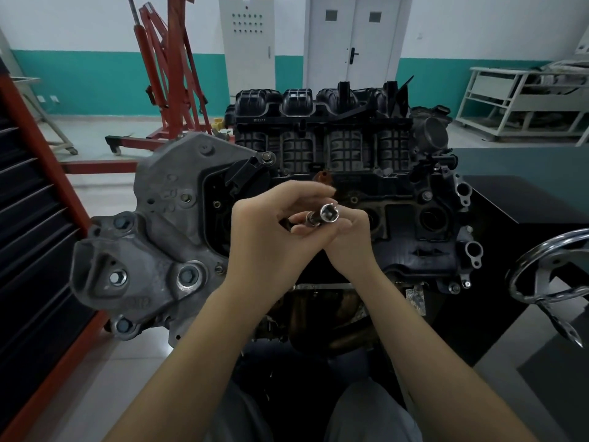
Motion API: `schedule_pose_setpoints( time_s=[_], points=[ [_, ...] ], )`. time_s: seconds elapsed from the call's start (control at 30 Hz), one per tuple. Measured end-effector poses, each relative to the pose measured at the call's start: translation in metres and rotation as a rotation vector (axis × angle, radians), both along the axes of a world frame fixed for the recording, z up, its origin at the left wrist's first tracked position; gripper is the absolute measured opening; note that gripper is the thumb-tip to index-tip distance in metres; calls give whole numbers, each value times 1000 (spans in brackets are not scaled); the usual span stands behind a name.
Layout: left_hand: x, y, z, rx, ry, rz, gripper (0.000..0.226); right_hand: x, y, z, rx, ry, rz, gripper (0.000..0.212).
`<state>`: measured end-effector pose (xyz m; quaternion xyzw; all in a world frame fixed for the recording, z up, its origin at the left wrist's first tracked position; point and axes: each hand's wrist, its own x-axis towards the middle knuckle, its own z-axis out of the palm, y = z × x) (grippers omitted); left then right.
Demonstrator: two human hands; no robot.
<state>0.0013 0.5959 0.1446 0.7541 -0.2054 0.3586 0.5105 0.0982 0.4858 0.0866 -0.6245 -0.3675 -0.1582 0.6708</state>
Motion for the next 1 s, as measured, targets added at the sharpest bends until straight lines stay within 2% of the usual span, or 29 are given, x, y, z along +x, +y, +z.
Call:
schedule_pose_setpoints(
  time_s=[0.1,0.2,0.27,0.33,0.4,0.47,0.53,0.7,0.77,0.87,0.93,1.0],
  points=[
    [-1,-3,-2,-25,-19,46,28,1,-1,1,-31,-21,-11,29],
    [-1,0,0,-106,49,-138,32,0,-2,2,-69,-32,12,24],
    [-2,2,2,-91,86,-219,34,0,-2,1,-74,-24,-7,24],
    [-2,2,2,-38,96,-156,32,1,-1,0,-61,-17,-38,27],
    [-2,0,2,14,47,-7,29,0,1,-1,-40,-11,-25,13],
    [-2,-1,0,41,-10,75,27,-1,1,0,-21,-11,-23,15],
    [-1,-1,-2,14,-10,55,28,-1,-1,2,-35,-15,-16,27],
    [-2,3,-2,-51,80,-162,35,-2,-1,3,-84,-8,6,23],
    [0,4,-3,17,40,-105,31,-4,0,3,-57,6,6,23],
    [2,1,-5,115,-100,96,27,-9,3,5,-61,-49,-12,23],
    [2,0,-7,85,-107,119,30,-8,2,5,-76,-64,-19,20],
    [0,-1,-8,8,-44,47,34,-6,0,5,-109,-68,-12,22]
  ],
)
